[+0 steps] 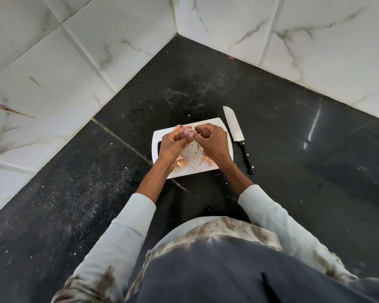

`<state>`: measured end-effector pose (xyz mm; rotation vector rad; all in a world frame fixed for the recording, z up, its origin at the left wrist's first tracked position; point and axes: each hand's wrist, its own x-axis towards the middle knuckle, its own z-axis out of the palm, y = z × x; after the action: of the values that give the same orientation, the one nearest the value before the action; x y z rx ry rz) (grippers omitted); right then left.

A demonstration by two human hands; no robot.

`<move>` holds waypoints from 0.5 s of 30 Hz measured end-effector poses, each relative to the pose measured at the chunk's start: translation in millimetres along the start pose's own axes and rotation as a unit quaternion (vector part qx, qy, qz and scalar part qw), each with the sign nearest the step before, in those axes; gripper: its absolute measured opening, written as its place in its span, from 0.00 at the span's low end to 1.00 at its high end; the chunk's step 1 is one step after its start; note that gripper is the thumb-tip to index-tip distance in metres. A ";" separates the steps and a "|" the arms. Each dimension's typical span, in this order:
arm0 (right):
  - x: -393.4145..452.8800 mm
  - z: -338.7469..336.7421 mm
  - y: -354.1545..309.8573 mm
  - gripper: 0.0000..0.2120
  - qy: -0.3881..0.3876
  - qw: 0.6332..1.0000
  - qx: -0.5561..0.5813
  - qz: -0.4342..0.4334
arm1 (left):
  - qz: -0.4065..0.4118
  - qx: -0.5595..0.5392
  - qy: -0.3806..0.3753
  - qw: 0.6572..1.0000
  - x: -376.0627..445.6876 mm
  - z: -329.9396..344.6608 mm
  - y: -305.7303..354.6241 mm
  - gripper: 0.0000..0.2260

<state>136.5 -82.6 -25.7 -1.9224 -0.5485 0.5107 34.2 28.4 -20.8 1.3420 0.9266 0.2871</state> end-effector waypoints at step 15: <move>0.4 -11.7 -8.5 0.11 0.017 1.000 0.011 -0.012 | 0.017 0.043 -0.033 0.998 3.3 4.5 11.3 0.18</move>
<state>142.3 -87.7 -13.4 -1.8978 -0.5397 0.4662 43.1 30.3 -12.0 1.4400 0.8696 0.2295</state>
